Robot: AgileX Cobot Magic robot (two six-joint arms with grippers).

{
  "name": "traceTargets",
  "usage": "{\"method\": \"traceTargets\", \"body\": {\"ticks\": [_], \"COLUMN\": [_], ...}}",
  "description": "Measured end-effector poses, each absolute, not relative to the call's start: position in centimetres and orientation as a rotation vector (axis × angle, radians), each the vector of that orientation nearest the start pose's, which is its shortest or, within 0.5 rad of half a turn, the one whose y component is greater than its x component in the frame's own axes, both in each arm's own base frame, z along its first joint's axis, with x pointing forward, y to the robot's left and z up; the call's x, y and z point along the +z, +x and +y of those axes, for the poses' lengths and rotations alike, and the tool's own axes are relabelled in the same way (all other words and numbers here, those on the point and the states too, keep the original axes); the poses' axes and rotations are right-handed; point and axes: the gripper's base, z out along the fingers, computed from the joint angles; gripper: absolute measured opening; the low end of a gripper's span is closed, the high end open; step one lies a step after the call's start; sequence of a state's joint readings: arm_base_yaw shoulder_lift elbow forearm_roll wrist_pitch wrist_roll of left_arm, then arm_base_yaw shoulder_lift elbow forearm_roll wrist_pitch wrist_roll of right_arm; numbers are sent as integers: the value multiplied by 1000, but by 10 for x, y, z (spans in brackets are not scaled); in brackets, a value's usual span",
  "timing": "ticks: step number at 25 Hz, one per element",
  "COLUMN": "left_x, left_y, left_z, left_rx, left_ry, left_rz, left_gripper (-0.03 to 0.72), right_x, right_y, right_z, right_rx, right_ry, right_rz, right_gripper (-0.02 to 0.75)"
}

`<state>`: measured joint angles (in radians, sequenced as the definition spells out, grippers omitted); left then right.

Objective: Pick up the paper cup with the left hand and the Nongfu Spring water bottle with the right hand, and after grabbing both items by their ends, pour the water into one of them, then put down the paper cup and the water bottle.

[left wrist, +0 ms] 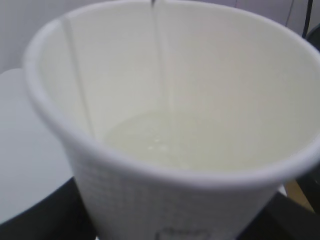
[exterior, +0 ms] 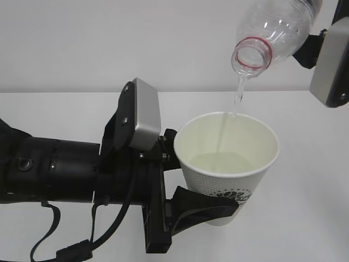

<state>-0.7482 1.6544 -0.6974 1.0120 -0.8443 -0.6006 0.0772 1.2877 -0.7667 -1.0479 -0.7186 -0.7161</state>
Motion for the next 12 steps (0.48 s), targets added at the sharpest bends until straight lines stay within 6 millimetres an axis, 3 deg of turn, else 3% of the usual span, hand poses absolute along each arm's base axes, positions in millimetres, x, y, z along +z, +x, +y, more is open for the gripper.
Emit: {"method": "traceTargets", "body": {"ticks": [12], "left_x": [201], "left_y": [186], "left_z": [-251], "left_rx": [-1007], "left_ry": [1307], "left_rz": [1451], "left_gripper": [516], "right_x": [318], "right_y": [265], "right_z": [72], "right_rx": [-726], "right_ry": [-1496], "right_rz": [664], "right_gripper": [479]}}
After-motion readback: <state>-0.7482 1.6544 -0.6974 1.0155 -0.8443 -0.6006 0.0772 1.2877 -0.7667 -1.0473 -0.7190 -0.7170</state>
